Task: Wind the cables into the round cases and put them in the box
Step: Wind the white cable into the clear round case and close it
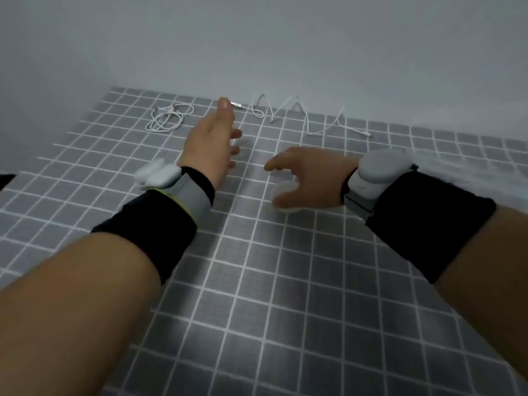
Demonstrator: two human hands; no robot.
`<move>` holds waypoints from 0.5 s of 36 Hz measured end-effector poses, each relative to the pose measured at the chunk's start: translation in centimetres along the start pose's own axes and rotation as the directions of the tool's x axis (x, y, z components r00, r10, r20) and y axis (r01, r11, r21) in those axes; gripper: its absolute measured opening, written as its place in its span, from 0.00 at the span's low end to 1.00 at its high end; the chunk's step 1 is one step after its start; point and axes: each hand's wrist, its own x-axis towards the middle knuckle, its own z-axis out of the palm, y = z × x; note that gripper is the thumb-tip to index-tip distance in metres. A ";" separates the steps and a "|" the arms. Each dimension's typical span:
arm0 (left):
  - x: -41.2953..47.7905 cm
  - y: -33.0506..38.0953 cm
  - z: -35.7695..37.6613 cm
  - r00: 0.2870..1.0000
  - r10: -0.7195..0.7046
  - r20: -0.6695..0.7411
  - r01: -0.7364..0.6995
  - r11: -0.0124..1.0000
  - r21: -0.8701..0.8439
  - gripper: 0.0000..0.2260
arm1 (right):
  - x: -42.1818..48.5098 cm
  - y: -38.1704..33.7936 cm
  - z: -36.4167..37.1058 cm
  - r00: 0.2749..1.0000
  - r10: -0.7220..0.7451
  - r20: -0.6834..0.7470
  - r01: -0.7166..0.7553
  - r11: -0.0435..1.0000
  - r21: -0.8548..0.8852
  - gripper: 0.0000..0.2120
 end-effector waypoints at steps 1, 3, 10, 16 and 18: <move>-0.1 0.0 -0.1 1.000 -0.010 -0.006 0.009 1.000 -0.023 0.28 | -0.1 -0.1 0.0 0.999 0.004 0.034 -0.003 0.999 -0.032 0.34; 0.7 -0.7 0.3 0.999 -0.046 -0.015 0.045 0.998 -0.051 0.28 | 0.4 0.2 0.3 0.997 0.018 0.078 -0.012 0.997 -0.081 0.36; 0.8 -1.2 1.2 0.986 -0.158 0.047 0.165 0.943 -0.289 0.27 | 0.7 0.3 1.2 0.997 0.003 0.077 0.009 0.988 -0.157 0.30; 0.7 -1.8 1.8 0.950 -0.261 0.172 0.313 0.799 -0.513 0.27 | 1.4 0.9 0.4 0.974 -0.055 -0.220 0.074 0.994 0.078 0.29; 0.6 -2.0 1.9 0.934 -0.253 0.253 0.355 0.753 -0.555 0.26 | 1.7 0.8 -0.1 0.946 -0.074 -0.316 0.120 0.984 0.129 0.27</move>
